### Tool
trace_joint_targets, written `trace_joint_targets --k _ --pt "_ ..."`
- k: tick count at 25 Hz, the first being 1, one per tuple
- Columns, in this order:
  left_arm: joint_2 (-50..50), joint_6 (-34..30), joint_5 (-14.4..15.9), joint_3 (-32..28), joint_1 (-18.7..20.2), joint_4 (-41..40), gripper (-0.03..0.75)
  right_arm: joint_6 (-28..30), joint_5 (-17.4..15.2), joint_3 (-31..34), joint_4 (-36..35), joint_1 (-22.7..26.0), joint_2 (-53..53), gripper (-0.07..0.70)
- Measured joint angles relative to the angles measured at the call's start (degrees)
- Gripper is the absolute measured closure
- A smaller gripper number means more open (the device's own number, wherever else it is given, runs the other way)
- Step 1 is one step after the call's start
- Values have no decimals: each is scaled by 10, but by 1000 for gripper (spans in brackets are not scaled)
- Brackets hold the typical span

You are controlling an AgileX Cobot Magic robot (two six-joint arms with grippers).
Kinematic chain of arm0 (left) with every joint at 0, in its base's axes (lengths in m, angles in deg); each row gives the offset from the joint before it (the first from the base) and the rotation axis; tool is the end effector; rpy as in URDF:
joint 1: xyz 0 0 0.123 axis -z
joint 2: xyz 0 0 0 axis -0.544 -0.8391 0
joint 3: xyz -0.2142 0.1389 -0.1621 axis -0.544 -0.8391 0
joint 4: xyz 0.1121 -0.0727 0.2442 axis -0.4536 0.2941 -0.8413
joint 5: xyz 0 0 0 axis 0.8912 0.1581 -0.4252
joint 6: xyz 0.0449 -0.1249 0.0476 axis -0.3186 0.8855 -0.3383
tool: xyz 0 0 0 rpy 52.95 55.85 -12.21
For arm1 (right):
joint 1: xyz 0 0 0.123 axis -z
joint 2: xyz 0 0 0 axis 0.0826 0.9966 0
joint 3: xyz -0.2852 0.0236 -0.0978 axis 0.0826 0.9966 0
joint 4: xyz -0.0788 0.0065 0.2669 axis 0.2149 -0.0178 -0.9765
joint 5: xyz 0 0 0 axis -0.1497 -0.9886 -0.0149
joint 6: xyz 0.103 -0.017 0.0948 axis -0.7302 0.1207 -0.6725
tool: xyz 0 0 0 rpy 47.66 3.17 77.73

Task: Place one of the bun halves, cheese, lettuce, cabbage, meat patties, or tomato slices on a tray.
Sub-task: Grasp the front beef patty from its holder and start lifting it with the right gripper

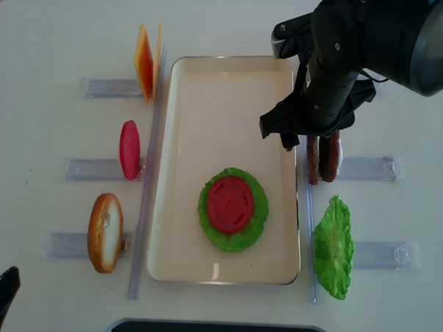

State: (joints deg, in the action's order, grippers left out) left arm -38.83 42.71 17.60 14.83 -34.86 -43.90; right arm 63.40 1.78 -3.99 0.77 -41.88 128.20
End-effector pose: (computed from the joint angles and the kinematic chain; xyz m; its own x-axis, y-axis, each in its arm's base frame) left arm 0.0419 -0.0162 0.2544 -0.4894 0.1403 -0.8607 0.1534 0.9854 0.0734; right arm 0.3165 0.2273 0.1851 -0.9336 -0.3064 -0.1859 -0.3100 0.9507 -0.0102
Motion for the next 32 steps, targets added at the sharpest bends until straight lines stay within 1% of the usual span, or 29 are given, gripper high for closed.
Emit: trace_joint_targets --k 6,32 --pt "0 0 0 0 0 0 307 0 0 0 9 0 0 198" --pt "0 0 0 0 0 0 307 0 -1 -1 22 6 7 200"
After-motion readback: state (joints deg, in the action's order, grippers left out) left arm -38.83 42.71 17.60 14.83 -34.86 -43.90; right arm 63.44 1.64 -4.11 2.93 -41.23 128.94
